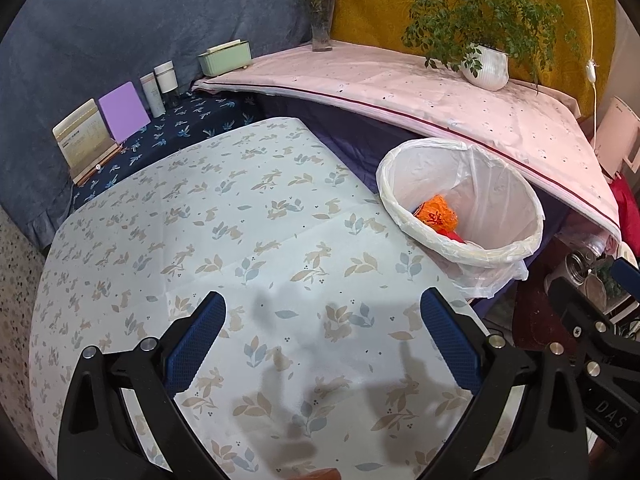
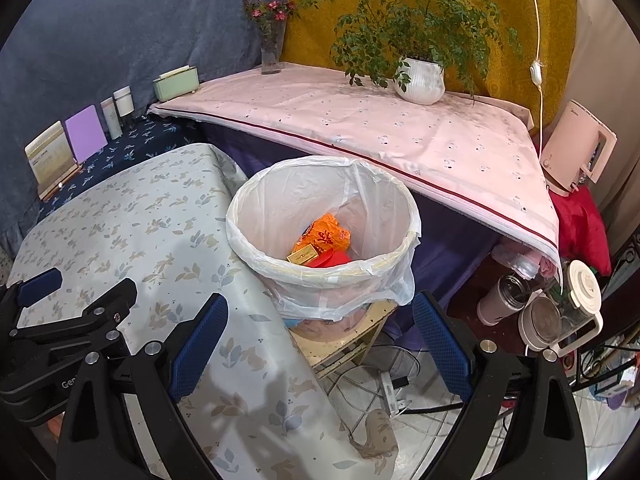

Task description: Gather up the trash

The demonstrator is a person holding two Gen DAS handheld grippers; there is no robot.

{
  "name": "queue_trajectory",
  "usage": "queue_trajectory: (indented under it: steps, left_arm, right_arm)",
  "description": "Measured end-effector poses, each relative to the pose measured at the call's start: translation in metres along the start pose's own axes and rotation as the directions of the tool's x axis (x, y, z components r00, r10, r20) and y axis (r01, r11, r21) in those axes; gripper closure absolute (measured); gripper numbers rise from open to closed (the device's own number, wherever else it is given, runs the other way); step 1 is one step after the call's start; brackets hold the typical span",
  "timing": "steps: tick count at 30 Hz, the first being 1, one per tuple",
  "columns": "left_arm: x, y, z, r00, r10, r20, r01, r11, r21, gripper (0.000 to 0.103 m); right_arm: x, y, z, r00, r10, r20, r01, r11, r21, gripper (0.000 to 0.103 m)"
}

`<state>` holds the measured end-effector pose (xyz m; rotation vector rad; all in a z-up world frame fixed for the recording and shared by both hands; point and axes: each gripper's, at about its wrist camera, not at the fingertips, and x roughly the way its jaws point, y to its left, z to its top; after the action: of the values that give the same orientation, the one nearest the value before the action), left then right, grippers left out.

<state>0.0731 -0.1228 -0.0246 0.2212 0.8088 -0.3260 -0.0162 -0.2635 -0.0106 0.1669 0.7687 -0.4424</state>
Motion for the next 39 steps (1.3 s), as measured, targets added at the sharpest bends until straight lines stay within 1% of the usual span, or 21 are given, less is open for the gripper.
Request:
queue_trajectory:
  steps: [6, 11, 39]
  left_arm:
    - [0.007, 0.003, 0.002, 1.0, 0.002, -0.012, -0.002, 1.0, -0.017, 0.009]
    - [0.012, 0.004, 0.003, 0.999, 0.024, -0.023, -0.025, 0.999, -0.029, 0.009]
    - [0.013, 0.003, 0.006, 0.999, 0.031, -0.023, -0.031, 0.999, -0.022, 0.01]
  right_arm:
    - [0.005, -0.001, 0.0, 1.0, -0.003, -0.004, 0.003, 1.0, 0.005, 0.013]
    - [0.009, -0.001, 0.0, 1.0, -0.002, -0.011, 0.002, 1.0, 0.005, 0.013]
    - [0.013, -0.001, 0.002, 1.0, -0.002, -0.016, 0.003, 1.0, 0.005, 0.013]
